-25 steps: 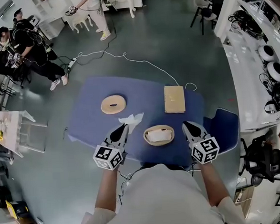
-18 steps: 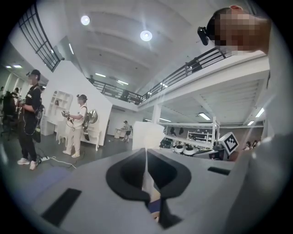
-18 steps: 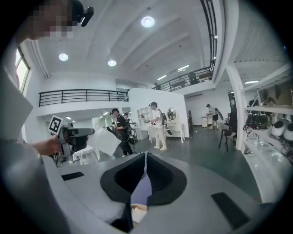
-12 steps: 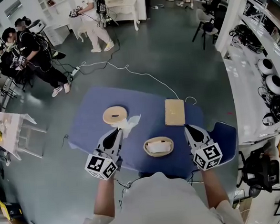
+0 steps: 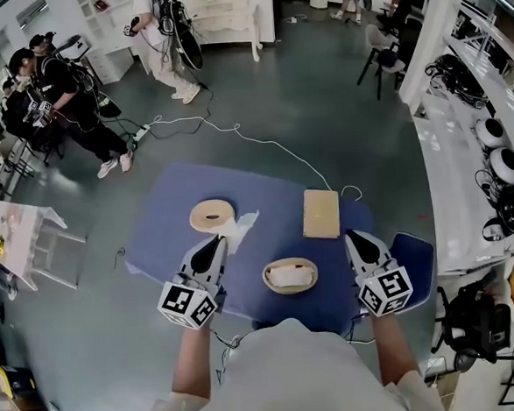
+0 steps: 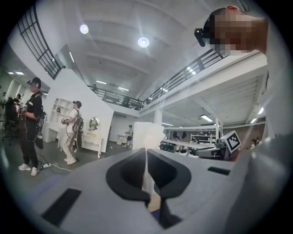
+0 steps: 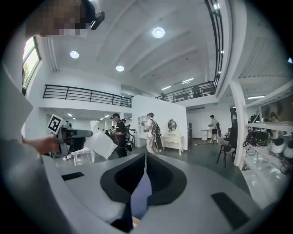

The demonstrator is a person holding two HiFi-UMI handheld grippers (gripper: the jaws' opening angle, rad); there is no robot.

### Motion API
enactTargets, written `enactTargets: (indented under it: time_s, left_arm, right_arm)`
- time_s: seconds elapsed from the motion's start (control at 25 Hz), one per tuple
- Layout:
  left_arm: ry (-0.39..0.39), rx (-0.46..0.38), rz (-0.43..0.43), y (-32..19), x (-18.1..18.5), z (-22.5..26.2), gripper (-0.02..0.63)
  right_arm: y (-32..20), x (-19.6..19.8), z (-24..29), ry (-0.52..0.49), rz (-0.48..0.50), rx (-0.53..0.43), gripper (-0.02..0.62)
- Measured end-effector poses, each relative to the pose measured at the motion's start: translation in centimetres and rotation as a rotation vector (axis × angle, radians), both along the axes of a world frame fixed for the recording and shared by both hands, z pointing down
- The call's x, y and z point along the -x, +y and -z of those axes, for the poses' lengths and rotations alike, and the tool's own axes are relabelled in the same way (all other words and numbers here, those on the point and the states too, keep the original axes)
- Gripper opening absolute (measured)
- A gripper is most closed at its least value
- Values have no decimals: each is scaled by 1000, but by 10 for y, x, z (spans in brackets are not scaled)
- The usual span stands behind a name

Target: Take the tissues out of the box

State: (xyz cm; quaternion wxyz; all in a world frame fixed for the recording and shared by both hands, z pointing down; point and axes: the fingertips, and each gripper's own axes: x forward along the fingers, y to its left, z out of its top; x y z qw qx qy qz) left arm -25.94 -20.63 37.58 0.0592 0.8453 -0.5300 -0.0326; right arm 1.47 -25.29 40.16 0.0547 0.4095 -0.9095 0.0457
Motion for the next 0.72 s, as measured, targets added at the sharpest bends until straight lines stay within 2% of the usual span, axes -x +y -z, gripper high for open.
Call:
enactTargets:
  time_s: [0.72]
  left_arm:
    - [-6,14,6,5,-5,-5,13]
  right_arm:
    - [4,0,-6,-7,19,14,38]
